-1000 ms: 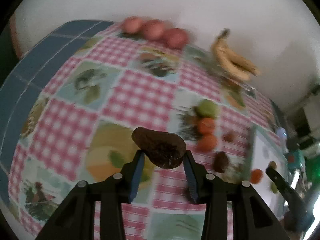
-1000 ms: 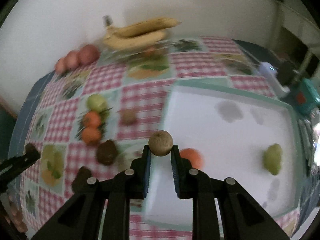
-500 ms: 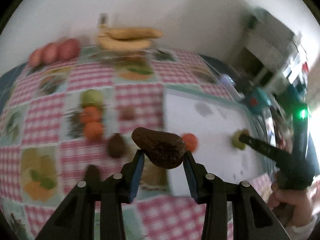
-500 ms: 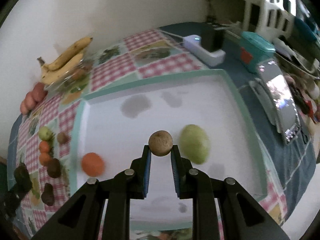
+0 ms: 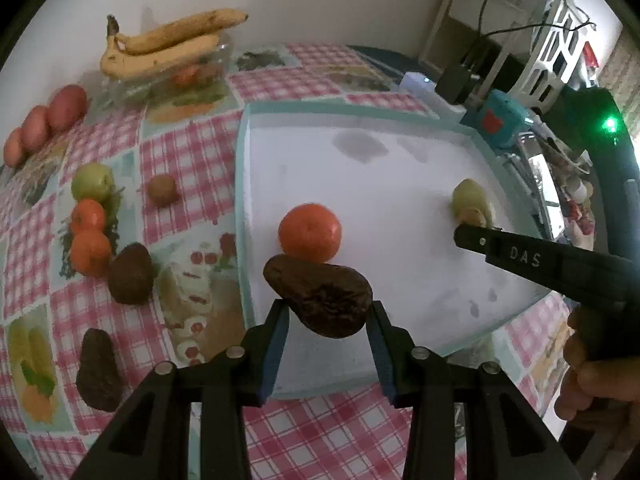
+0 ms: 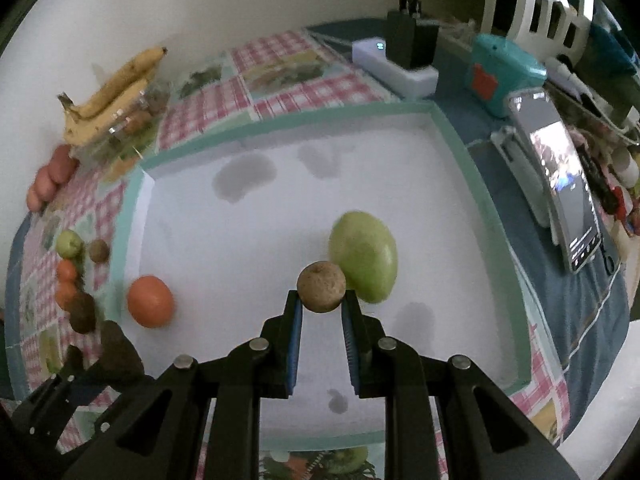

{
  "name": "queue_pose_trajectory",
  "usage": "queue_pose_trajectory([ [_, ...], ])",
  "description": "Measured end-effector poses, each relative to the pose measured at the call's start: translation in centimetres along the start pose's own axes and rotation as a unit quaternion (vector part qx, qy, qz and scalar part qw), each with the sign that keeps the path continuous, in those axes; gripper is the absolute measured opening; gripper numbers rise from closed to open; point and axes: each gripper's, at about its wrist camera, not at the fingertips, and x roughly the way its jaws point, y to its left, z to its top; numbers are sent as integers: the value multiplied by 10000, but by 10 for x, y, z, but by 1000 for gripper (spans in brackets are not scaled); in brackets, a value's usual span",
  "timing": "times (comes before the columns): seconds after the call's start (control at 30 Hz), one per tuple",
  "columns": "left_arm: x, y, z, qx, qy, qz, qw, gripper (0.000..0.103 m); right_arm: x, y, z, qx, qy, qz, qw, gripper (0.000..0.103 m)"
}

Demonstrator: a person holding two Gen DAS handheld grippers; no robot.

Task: Organize fruits
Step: 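Carry the kiwi and avocado into the white tray and open both tools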

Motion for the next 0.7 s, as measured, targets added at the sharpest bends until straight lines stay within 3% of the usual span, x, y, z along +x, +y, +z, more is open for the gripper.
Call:
queue_pose_trajectory([
  [0.17, 5, 1, -3, 6, 65, 12, 10000, 43, 16, -5, -7, 45, 237, -188, 9995, 20],
  [0.3, 16, -3, -6, 76, 233, 34, 9997, 43, 16, -1, -9, -67, 227, -301, 9993, 20],
  [0.43, 20, -11, -8, 285, 248, 297, 9988, 43, 16, 1, -11, -121, 226, -355, 9990, 20],
  [0.7, 19, -10, -8, 356, 263, 233, 9987, 44, 18, 4, -8, -136, 241, -423, 9987, 20],
])
